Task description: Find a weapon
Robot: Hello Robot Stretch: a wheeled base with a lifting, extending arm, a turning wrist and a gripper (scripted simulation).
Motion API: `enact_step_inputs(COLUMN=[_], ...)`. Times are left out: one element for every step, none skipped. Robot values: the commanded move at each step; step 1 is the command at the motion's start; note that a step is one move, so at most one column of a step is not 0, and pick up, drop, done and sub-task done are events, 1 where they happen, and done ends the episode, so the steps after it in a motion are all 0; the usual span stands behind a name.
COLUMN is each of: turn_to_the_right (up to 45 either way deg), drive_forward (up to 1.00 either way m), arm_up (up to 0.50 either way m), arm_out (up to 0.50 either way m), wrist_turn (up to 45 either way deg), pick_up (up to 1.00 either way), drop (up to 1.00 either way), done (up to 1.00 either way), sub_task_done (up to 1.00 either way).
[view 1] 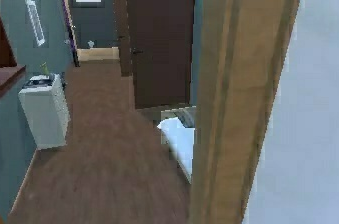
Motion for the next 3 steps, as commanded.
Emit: enact_step_inputs(turn_to_the_right=[-42.0, 0.0, 24.0], drive_forward=[0.00, 0.50, 0.00], arm_up=[0.00, 0.00, 0.00], arm_out=[0.00, 0.00, 0.00], wrist_turn=[0.0, 0.0, 0.0], pick_up=[0.00, 0.00, 0.00], drop=[0.00, 0.00, 0.00], done=[0.00, 0.00, 0.00], sub_task_done=[0.00, 0.00, 0.00])
